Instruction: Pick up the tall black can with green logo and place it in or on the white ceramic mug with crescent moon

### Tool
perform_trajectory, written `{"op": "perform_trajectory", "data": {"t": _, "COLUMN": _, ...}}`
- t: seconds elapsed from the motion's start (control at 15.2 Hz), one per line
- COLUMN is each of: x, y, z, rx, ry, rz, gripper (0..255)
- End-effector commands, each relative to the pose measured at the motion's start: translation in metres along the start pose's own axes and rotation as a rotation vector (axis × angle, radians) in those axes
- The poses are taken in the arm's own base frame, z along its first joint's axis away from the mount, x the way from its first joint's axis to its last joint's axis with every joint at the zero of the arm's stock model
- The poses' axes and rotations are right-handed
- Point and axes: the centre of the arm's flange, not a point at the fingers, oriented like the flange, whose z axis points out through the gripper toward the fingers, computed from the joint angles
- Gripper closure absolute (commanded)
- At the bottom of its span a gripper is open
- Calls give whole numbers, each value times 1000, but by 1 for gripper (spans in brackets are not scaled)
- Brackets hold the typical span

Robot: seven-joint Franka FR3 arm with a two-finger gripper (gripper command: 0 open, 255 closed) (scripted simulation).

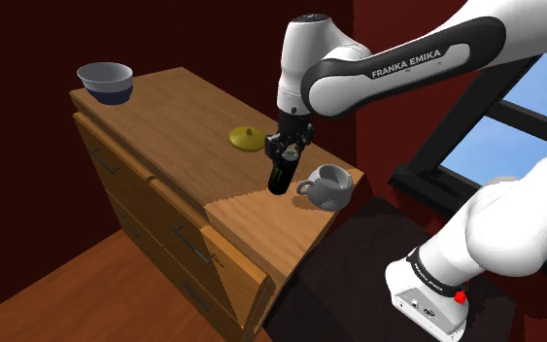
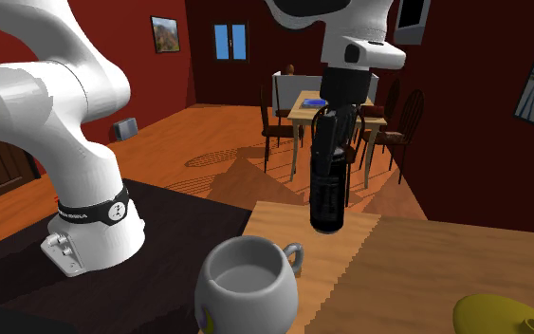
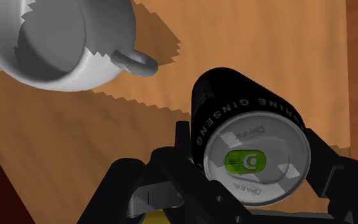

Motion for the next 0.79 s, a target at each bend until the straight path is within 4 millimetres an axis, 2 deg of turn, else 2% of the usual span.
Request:
{"op": "perform_trajectory", "data": {"t": 0.0, "x": -1, "y": 0, "z": -11, "rx": 0, "ry": 0, "rz": 0, "gripper": 255}}
{"op": "perform_trajectory", "data": {"t": 0.73, "x": -4, "y": 5, "z": -68, "rx": 0, "ry": 0, "rz": 0, "gripper": 255}}
